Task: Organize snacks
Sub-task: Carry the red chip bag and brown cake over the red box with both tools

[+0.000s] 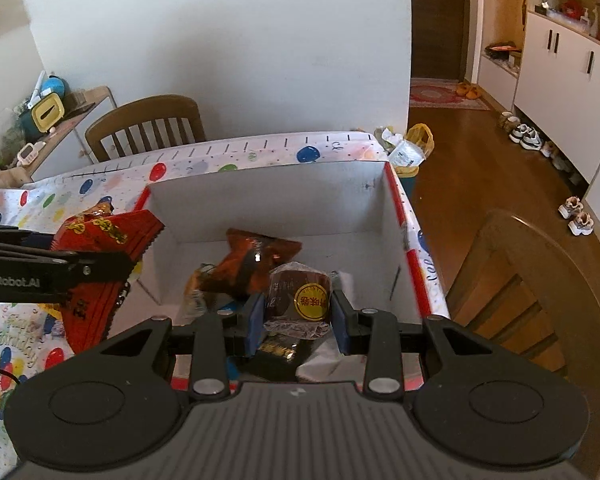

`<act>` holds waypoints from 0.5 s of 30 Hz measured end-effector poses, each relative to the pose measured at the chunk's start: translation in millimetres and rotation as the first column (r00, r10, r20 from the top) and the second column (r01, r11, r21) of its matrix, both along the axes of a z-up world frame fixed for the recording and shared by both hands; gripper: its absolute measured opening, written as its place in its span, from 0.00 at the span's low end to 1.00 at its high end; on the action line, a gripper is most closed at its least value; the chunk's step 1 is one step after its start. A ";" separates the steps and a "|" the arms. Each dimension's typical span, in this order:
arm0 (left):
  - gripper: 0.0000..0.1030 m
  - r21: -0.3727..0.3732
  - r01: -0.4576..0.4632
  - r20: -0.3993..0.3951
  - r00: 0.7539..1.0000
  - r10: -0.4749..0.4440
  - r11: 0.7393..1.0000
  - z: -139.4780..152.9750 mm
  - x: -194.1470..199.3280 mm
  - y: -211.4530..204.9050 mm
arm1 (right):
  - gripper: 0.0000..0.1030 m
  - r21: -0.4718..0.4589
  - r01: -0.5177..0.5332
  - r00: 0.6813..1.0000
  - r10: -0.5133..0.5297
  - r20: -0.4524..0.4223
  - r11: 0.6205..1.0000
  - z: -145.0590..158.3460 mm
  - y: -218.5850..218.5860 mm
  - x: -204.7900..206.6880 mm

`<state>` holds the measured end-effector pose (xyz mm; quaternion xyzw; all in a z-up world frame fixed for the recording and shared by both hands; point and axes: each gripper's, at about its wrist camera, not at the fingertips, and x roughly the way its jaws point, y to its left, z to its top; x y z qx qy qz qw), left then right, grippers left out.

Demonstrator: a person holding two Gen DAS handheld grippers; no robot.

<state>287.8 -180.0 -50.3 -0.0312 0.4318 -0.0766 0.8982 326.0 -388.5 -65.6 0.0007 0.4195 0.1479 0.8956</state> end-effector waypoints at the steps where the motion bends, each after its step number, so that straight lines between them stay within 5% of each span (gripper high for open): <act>1: 0.62 0.006 0.000 -0.003 1.000 0.000 1.000 -2.0 3.9 -4.8 | 0.33 -0.002 -0.003 1.000 0.003 -0.003 1.000 -2.7 -1.8 3.9; 15: 0.62 0.067 -0.054 -0.092 0.994 0.060 0.996 -48.9 50.0 -33.3 | 0.33 -0.066 -0.090 0.994 0.086 -0.074 0.994 -47.2 8.2 37.6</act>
